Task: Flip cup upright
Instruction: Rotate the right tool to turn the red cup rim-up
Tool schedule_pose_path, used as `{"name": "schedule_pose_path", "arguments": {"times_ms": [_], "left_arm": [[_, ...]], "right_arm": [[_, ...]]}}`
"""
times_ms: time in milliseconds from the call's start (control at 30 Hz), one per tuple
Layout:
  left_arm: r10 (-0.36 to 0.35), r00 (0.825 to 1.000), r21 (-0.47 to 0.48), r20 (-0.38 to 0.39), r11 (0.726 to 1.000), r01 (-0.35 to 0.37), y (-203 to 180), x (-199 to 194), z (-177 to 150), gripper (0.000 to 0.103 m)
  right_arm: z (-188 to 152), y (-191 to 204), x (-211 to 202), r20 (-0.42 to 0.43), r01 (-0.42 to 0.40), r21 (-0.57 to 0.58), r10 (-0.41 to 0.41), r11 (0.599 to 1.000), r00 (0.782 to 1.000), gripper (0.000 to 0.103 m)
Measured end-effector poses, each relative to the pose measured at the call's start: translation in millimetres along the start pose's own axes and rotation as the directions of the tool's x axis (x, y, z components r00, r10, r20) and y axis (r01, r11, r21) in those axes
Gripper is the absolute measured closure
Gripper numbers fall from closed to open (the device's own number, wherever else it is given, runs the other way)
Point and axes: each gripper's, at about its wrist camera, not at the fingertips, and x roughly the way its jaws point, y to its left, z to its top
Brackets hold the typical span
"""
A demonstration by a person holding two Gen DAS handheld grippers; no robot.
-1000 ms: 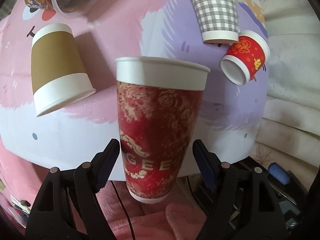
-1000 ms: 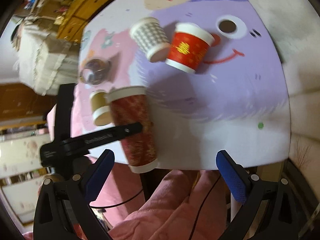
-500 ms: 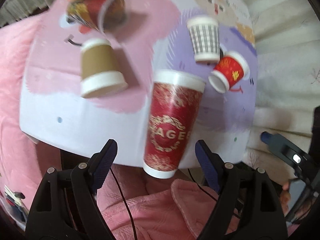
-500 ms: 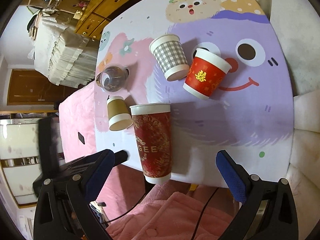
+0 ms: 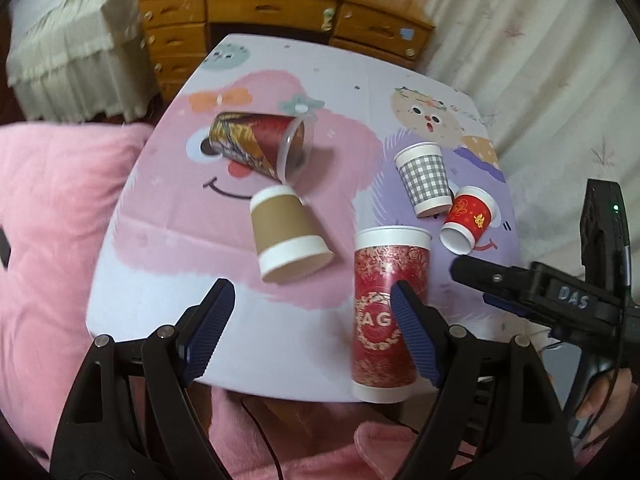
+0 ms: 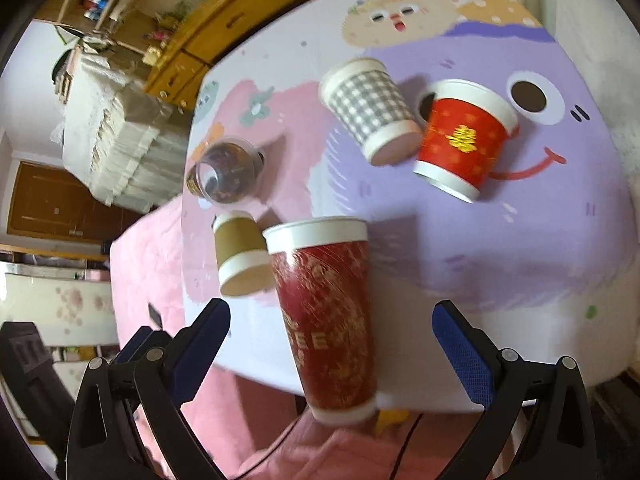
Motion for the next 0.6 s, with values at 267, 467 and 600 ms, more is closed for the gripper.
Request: {"name": "schedule_pose_path", "arguments": {"times_ms": [267, 467, 600], "left_arm": [[0.017, 0.992, 0.157, 0.122, 0.987, -0.036, 33.3, 0.6, -4.7, 0.025], [-0.048, 0.977, 0.294, 0.209, 0.956, -0.016, 51.4, 3.1, -11.8, 0.025], [-0.086, 0.984, 0.358, 0.153, 0.933, 0.026, 62.3, 18.9, -14.5, 0.025]], "right_arm": [[-25.9, 41.6, 41.3, 0.147, 0.167, -0.089, -0.153, 0.982, 0.977, 0.007], [-26.3, 47.1, 72.6, 0.136, 0.228, -0.028, -0.222, 0.973, 0.966, 0.012], [-25.7, 39.9, 82.6, 0.127, 0.231, 0.076, -0.239, 0.97, 0.963, 0.012]]}}
